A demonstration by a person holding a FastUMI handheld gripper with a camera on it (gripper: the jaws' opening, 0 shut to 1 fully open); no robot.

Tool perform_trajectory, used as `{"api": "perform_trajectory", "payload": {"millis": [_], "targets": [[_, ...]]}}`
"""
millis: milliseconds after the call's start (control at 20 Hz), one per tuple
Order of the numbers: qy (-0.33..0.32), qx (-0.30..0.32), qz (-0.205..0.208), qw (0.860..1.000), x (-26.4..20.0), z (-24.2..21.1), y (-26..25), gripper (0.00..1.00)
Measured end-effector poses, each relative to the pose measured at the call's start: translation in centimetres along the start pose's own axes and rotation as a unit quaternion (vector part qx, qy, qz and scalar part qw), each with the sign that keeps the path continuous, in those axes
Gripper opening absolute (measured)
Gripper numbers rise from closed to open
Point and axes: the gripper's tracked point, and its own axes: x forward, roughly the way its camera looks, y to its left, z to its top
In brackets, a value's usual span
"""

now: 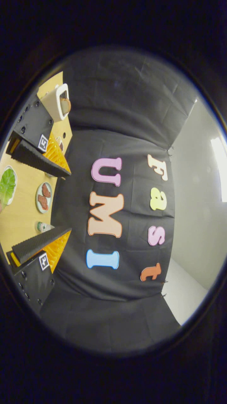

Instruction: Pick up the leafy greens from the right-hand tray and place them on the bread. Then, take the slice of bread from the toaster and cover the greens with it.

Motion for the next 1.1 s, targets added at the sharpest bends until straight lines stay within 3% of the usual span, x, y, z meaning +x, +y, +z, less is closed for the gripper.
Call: {"api": "perform_trajectory", "payload": {"millis": [600, 1100], "targets": [[0.088, -0.029, 0.092, 0.991, 1.7, -6.9, -0.3, 0.99], [0.168, -0.049, 0.165, 0.970, 3.1, -14.9, 1.7, 1.00]]}}
